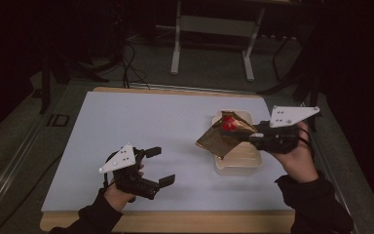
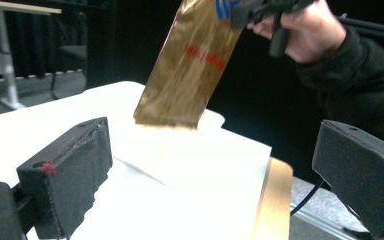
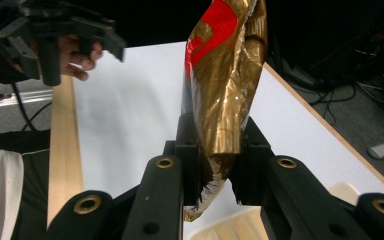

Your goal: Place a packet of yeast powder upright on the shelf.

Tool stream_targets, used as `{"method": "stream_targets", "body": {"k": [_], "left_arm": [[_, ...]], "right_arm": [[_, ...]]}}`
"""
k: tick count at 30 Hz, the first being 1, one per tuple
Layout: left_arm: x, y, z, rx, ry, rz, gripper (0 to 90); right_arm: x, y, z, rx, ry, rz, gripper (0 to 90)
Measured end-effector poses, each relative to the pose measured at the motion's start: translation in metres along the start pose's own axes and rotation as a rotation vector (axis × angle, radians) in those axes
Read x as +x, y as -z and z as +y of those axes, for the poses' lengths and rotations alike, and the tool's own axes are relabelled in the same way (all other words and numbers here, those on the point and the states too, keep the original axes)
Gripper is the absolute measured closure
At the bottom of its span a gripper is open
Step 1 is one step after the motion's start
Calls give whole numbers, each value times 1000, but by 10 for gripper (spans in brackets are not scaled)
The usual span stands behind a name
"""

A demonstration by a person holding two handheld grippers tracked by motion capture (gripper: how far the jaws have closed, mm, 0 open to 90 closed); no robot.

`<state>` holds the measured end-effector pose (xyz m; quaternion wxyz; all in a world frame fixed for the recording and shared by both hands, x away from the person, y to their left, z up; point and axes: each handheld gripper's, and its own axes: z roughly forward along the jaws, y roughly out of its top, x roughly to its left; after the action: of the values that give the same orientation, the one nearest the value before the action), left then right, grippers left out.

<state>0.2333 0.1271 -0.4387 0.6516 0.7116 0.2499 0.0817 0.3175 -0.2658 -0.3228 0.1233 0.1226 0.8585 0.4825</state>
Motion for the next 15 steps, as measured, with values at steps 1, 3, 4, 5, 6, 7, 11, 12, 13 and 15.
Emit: {"method": "stream_targets", "body": {"k": [1, 3, 4, 5, 6, 7, 11, 12, 13, 15], "left_arm": [[1, 2, -2, -1, 8, 2, 33], [2, 5, -6, 9, 15, 10, 33], [2, 7, -8, 11, 16, 8, 33], [2, 8, -10, 13, 14, 7, 33], [3, 9, -11, 19, 6, 7, 33], [3, 11, -13, 21, 1, 10, 33], [3, 13, -15, 34, -9, 18, 18], [3, 13, -15, 34, -9, 18, 18], [3, 15, -18, 61, 4, 32, 16], [1, 15, -21, 69, 7, 25, 16]], "right_arm": [[-3, 3, 0, 9, 8, 2, 768], [-10, 8, -3, 9, 5, -5, 767], [-13, 9, -5, 13, 12, -4, 768], [-16, 11, -7, 14, 20, -10, 768], [-19, 13, -9, 14, 31, -15, 768], [-21, 14, -12, 15, 52, -14, 768], [-27, 15, -19, 39, 60, -9, 768], [-29, 15, -21, 40, 57, -7, 768], [-33, 17, -25, 56, 61, 1, 768], [-36, 18, -28, 69, 61, 0, 768]]}}
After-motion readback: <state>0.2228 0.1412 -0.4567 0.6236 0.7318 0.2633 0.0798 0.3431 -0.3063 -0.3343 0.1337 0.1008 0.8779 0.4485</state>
